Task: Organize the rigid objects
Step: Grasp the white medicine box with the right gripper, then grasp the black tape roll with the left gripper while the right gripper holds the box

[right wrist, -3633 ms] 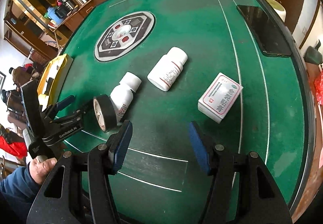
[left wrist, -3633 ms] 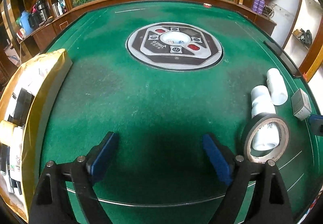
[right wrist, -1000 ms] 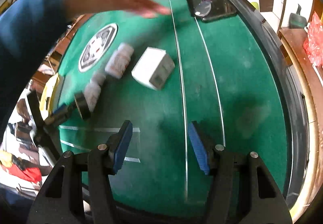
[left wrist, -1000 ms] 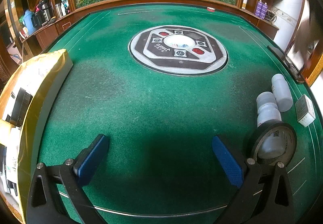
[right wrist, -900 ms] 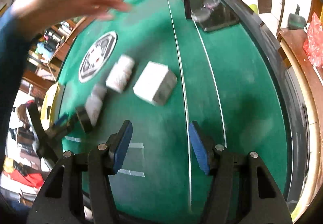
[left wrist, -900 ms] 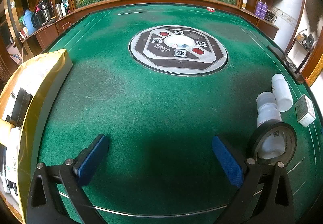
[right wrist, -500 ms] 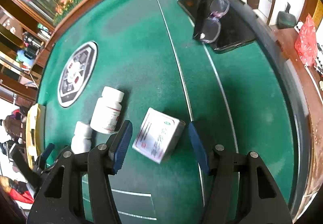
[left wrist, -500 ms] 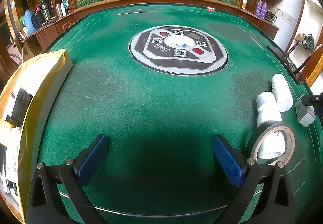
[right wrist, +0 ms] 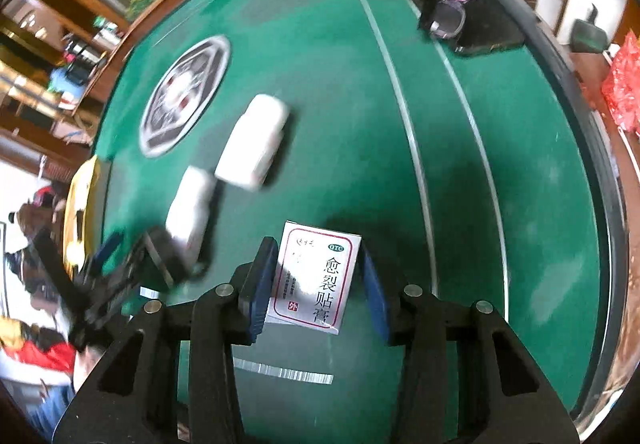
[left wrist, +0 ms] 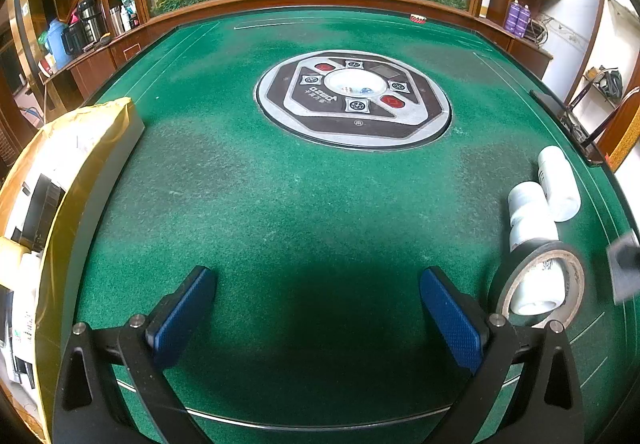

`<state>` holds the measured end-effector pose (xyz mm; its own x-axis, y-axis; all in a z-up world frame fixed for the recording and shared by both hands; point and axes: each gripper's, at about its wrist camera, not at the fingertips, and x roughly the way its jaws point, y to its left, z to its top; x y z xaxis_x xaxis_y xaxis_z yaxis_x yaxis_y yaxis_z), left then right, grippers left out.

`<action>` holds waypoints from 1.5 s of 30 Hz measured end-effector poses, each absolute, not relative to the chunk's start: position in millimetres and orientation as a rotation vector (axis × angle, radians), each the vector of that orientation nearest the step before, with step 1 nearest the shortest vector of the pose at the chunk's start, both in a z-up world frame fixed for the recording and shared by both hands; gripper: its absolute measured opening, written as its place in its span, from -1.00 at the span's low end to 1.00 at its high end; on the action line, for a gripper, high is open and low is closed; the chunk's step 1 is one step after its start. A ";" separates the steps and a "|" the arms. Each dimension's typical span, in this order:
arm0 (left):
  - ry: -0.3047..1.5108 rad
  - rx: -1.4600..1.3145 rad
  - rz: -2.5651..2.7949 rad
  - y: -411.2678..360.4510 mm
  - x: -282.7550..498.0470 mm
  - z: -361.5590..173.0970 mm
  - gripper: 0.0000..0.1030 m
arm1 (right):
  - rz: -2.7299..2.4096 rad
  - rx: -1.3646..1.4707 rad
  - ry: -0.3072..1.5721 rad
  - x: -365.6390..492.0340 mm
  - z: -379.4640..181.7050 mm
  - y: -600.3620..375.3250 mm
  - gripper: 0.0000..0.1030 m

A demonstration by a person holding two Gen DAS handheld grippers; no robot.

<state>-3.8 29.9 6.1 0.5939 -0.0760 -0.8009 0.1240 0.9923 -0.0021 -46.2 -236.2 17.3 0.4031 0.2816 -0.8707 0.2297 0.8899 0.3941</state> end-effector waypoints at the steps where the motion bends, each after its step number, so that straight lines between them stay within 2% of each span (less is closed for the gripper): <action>1: 0.928 0.054 -0.117 30.2 -3.7 6.1 0.99 | 0.046 0.495 1.169 -51.7 18.3 -233.9 -0.20; 8: 1.020 0.054 -0.141 35.9 -10.9 8.9 0.98 | 0.100 0.481 1.131 -64.6 28.6 -231.3 -0.20; 11: 1.012 -0.033 -0.222 46.0 -26.6 19.5 0.76 | 0.119 0.464 1.103 -66.1 35.9 -231.1 -0.20; 15: 0.953 -0.079 -0.326 45.2 -39.7 40.1 0.77 | 0.139 0.461 1.092 -63.0 39.1 -226.6 -0.20; 19: 0.945 0.011 -0.449 11.9 -41.5 51.5 0.80 | 0.154 0.458 1.092 -57.6 40.4 -224.1 -0.20; 24: 1.051 0.071 -0.532 -22.8 -30.2 40.3 0.80 | 0.178 0.440 1.088 -53.3 42.9 -217.0 -0.20; 34: 1.083 0.108 -0.598 -50.7 -5.4 25.0 0.77 | 0.185 0.435 1.093 -53.4 41.8 -214.8 -0.20; 36: 1.108 0.127 -0.582 -54.7 -5.3 19.1 0.59 | 0.183 0.435 1.093 -54.6 41.4 -215.2 -0.20; 38: 1.077 0.150 -0.574 -53.9 -11.4 21.2 0.29 | 0.177 0.437 1.095 -56.0 40.7 -215.9 -0.20; 40: 1.069 0.144 -0.562 -49.9 -12.6 22.5 0.14 | 0.175 0.439 1.100 -56.9 39.1 -215.7 -0.20; 45: 1.055 0.090 -0.520 -34.8 -16.0 26.6 0.14 | 0.189 0.423 1.105 -56.1 39.0 -207.8 -0.20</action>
